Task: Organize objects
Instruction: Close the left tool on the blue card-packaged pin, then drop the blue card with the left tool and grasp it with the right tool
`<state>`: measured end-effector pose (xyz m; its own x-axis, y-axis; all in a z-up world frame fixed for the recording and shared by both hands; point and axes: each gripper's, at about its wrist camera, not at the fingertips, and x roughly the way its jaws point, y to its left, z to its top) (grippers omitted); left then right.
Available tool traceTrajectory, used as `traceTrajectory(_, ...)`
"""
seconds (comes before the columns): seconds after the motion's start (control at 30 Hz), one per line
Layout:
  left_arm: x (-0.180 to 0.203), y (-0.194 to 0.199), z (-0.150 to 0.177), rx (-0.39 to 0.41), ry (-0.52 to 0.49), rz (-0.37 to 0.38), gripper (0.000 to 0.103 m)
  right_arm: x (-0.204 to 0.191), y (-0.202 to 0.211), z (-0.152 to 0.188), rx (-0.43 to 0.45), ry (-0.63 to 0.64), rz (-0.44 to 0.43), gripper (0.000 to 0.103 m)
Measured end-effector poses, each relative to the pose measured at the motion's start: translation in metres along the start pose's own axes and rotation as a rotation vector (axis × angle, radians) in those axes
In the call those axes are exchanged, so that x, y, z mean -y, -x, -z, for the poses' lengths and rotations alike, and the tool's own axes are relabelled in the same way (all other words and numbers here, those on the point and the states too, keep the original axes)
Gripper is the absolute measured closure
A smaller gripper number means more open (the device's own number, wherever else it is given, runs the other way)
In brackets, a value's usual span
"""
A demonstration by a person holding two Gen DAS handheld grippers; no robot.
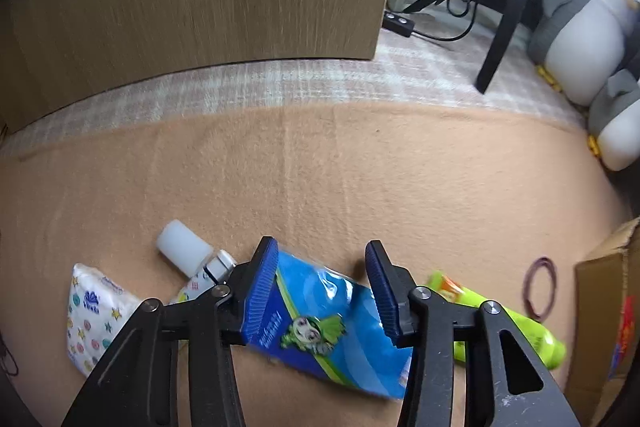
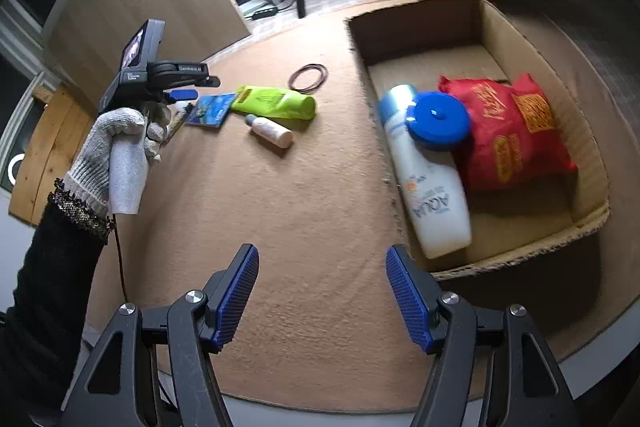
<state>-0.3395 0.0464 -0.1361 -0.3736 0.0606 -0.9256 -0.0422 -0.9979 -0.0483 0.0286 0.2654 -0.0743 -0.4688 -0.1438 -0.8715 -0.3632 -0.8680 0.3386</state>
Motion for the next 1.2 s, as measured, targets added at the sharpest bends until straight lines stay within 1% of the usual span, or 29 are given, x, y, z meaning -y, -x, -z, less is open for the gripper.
traceTrajectory(0.07,0.0,-0.002,-0.001,0.0,-0.007,-0.004,0.056,0.003,0.0,0.0,0.0,-0.008,-0.013,0.041)
traceTrajectory(0.17,0.002,-0.001,0.002,0.004,-0.023,0.001,0.057,0.004,0.0,0.0,0.001,-0.003,-0.009,0.041)
traceTrajectory(0.27,0.01,0.0,0.01,0.011,-0.077,-0.01,0.057,0.003,0.0,-0.001,0.004,0.001,-0.005,0.04)
traceTrajectory(0.37,0.013,0.004,0.019,0.014,-0.094,0.005,0.057,0.001,-0.002,-0.004,-0.001,0.002,-0.014,0.04)
traceTrajectory(0.43,0.017,0.006,0.028,0.023,-0.122,-0.004,0.057,-0.003,-0.004,-0.005,-0.001,0.008,-0.016,0.04)
traceTrajectory(0.5,0.019,0.01,0.036,0.027,-0.129,0.002,0.057,-0.007,-0.005,-0.007,-0.004,0.014,-0.024,0.04)
traceTrajectory(0.67,0.022,0.025,0.07,0.049,-0.16,0.023,0.057,-0.018,-0.008,-0.01,-0.004,0.039,-0.04,0.04)
traceTrajectory(0.83,0.024,0.036,0.103,0.059,-0.183,0.063,0.057,-0.026,-0.011,-0.013,-0.003,0.056,-0.052,0.04)
traceTrajectory(0.9,0.026,0.044,0.122,0.068,-0.198,0.079,0.057,-0.03,-0.013,-0.014,-0.005,0.061,-0.059,0.04)
traceTrajectory(1.2,0.042,0.07,0.182,0.091,-0.266,0.108,0.057,-0.047,-0.023,-0.015,-0.018,0.108,-0.081,0.04)
